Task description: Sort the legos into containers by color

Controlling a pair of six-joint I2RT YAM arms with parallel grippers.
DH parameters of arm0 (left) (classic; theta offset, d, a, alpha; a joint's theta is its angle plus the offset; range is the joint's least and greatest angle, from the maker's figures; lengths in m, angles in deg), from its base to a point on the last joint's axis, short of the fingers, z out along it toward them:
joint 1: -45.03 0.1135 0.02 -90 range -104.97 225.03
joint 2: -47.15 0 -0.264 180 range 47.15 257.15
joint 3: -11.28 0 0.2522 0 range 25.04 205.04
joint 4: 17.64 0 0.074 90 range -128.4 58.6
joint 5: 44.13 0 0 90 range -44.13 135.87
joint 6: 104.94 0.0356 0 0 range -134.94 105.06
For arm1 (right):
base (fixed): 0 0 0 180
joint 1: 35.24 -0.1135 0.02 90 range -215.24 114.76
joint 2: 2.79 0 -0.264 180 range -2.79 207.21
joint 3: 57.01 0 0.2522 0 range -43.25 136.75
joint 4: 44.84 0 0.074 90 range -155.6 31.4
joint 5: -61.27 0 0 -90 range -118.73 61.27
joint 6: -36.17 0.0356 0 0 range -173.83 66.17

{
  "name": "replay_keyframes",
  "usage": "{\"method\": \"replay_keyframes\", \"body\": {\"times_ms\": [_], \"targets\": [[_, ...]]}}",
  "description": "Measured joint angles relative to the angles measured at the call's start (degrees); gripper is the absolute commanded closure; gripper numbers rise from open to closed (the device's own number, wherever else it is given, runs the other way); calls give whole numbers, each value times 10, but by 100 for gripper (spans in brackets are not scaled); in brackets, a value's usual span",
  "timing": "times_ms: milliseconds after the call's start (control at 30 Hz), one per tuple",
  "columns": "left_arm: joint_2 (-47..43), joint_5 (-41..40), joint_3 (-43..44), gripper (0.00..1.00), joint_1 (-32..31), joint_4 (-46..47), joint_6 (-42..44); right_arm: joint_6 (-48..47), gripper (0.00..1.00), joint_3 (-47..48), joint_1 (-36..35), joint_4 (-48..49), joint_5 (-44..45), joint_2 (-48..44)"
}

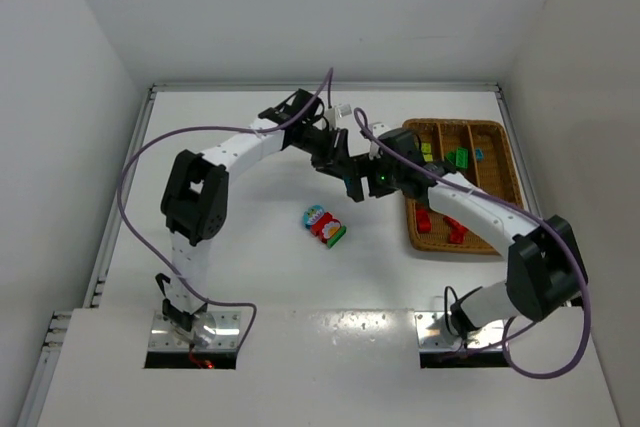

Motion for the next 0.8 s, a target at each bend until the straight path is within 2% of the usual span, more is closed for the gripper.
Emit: {"method": "replay_keyframes", "body": {"times_ms": [100, 133, 300, 333, 367, 433, 467, 500, 533, 600, 667, 800], "targets": [[0, 11, 0, 100, 0, -1, 0, -3, 25, 0, -5, 36, -9, 17], [0, 15, 0, 100, 0, 0, 0, -4, 30, 0, -5, 47, -13, 23], [-1, 19, -11, 100, 3, 9, 2, -5, 60, 7, -13, 76, -29, 62], [-1, 19, -14, 100, 7, 10, 2, -4, 75, 7, -16, 79, -32, 67], [-2, 21, -17, 100, 9, 12, 1, -3, 82, 7, -19, 80, -33, 69], [-5, 28, -22, 100, 15, 12, -2, 2, 93, 6, -23, 83, -30, 70], [-9, 28, -24, 100, 17, 13, -2, 5, 93, 6, -23, 87, -30, 69], [-12, 28, -26, 91, 18, 16, -2, 7, 93, 6, -23, 90, -29, 67], [-15, 30, -27, 54, 19, 20, -3, 9, 94, 5, -23, 94, -27, 63], [-21, 27, -27, 24, 19, 28, 1, 14, 94, 0, -23, 95, -17, 47], [-24, 22, -27, 0, 24, 32, -5, 22, 94, -7, -16, 86, -3, 23], [-28, 28, -29, 0, 29, 61, -26, 40, 94, -17, 10, 75, 5, -21]]}}
